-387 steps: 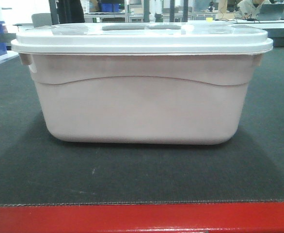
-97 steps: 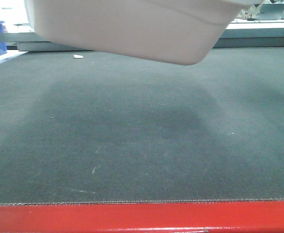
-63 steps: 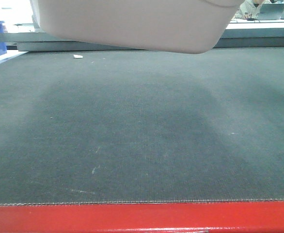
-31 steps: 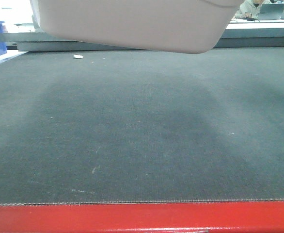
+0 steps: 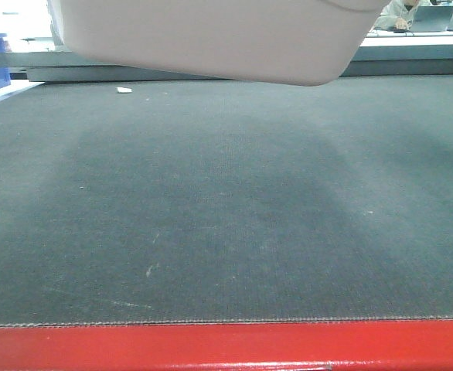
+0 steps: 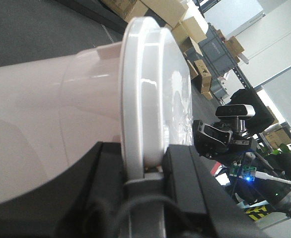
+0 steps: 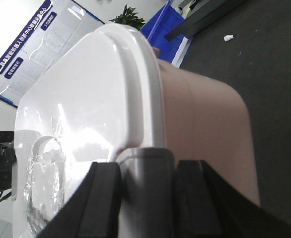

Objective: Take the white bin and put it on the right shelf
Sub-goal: 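Lift the pink bin off the table with both grippers, then hold the bin raised with both grippers while the base turns away from the table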

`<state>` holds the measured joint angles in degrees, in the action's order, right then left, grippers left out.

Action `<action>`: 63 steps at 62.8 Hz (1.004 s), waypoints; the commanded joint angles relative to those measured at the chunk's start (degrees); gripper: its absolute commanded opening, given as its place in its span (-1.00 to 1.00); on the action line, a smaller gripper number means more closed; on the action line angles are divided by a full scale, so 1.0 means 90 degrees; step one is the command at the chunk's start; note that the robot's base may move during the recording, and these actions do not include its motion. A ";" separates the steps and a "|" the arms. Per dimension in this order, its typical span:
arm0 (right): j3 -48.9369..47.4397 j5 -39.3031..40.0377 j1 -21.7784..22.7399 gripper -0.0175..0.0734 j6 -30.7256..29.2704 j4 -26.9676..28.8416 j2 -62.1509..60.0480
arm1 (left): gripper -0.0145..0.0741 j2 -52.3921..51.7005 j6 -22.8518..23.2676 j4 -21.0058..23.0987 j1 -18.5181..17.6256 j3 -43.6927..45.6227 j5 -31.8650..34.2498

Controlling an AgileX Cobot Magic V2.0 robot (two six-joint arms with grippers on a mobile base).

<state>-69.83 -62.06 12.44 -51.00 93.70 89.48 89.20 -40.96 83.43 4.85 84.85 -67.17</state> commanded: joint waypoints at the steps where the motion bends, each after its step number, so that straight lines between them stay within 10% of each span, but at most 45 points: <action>1: -0.0209 -0.1131 -0.0111 -0.31 -0.0121 0.0773 -0.0380 | -0.96 -0.0293 -0.0010 0.0605 -0.0132 0.0217 -0.0916; 63: -0.0209 -0.0897 -0.0111 -0.31 -0.0121 0.0773 -0.0371 | -0.96 -0.0293 -0.0010 0.0605 -0.0132 0.0217 -0.0916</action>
<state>-69.83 -62.06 12.44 -51.09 93.70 89.48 89.20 -40.96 83.43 4.85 84.85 -67.17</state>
